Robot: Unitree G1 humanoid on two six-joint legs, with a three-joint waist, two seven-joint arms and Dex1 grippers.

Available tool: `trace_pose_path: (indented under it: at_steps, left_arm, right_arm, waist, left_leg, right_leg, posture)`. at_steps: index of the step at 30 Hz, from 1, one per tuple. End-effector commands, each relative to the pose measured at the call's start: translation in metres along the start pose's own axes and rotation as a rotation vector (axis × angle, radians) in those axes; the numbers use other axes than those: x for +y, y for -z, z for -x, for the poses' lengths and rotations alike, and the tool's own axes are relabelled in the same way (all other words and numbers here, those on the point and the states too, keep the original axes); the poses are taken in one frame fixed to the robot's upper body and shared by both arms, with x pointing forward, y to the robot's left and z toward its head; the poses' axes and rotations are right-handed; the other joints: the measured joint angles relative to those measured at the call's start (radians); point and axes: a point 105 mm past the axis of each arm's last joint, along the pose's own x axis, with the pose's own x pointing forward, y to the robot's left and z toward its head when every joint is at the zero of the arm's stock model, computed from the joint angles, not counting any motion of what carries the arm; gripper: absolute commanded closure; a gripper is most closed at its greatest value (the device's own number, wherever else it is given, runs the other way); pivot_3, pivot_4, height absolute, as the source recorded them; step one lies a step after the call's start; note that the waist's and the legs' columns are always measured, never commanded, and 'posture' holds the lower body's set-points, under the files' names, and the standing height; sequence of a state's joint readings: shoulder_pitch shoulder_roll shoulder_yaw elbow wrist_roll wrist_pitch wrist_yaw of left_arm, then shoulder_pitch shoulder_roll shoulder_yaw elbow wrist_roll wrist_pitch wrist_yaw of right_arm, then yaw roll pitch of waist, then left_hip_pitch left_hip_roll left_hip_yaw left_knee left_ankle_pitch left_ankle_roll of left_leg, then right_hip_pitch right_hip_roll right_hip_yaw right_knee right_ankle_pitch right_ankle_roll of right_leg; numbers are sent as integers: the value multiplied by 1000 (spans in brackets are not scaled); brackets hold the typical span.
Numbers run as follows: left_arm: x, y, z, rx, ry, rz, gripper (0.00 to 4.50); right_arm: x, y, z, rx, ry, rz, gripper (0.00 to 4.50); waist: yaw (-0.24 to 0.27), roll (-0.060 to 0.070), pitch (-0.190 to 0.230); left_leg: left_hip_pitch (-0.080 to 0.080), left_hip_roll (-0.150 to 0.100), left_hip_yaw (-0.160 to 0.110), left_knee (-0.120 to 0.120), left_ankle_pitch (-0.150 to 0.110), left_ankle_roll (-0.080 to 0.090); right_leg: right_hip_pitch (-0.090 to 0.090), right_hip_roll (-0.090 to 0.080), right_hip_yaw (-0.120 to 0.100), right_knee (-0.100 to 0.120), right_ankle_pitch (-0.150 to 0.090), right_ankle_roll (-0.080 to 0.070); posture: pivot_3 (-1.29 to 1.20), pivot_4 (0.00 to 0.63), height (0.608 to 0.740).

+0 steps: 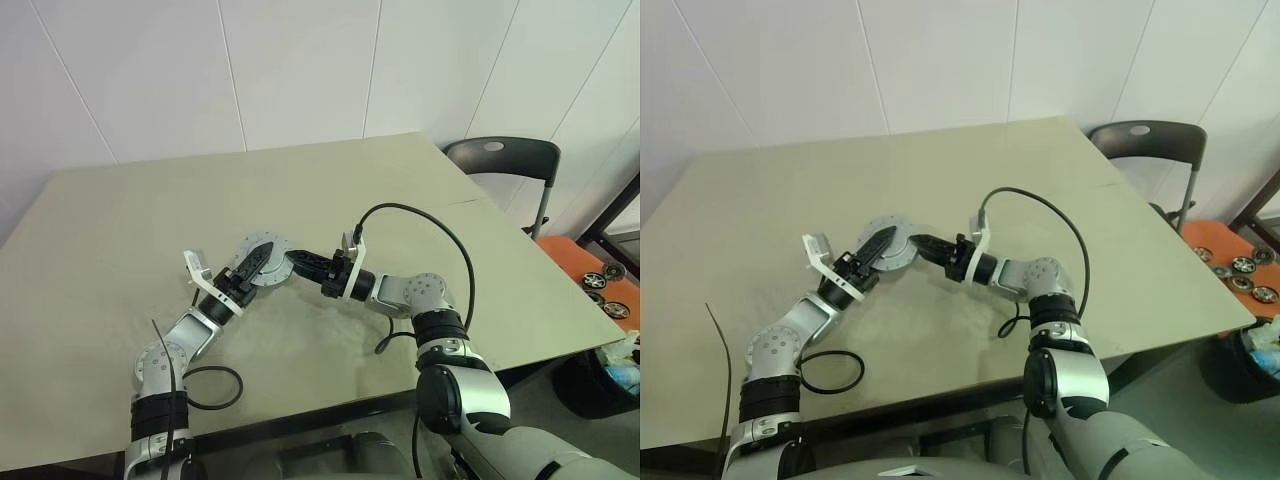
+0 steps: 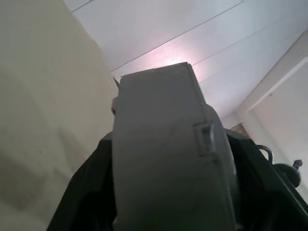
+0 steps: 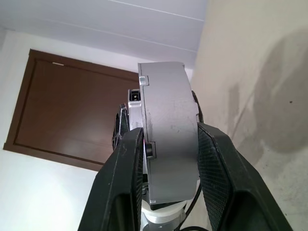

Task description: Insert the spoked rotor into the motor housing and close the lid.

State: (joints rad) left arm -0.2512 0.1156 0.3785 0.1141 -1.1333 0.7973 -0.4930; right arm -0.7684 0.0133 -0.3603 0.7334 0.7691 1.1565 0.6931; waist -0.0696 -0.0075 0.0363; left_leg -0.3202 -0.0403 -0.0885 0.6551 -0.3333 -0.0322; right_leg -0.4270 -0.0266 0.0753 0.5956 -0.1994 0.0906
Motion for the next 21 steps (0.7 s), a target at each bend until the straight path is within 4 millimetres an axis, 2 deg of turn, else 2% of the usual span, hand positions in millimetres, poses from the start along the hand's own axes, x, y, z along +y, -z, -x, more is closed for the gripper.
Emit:
trace_pose_path:
  at_steps: [1,3,7,11,21]
  left_arm:
    - [-30,-21,-7,-51,129,-55,2114]
    - [-32,-22,-9,-59,132,-51,2131]
    - [-52,-21,-12,-82,238,15,2182]
    - [-44,-18,-14,-65,185,11,2270]
    - [-43,-16,-15,-59,175,8,2274]
  right_arm:
    - [4,-7,-1,-6,18,30,3044]
    - [4,-8,-1,-7,19,30,3044]
    - [4,-9,-1,-14,19,26,3044]
    - [5,-8,-3,-5,23,66,3044]
    - [-2,-11,-2,-16,74,158,3044]
  waist:
    - [0,0,0]
    - [0,0,0]
    - [0,0,0]
    - [0,0,0]
    - [0,0,0]
  left_leg:
    - [0,0,0,0,0,0]
    - [0,0,0,0,0,0]
    - [0,0,0,0,0,0]
    - [0,0,0,0,0,0]
    - [0,0,0,0,0,0]
  right_leg:
    - [0,0,0,0,0,0]
    - [0,0,0,0,0,0]
    - [0,0,0,0,0,0]
    - [0,0,0,0,0,0]
    - [0,0,0,0,0,0]
  posture:
    - [0,0,740]
    - [0,0,740]
    - [0,0,740]
    - [0,0,740]
    - [0,0,740]
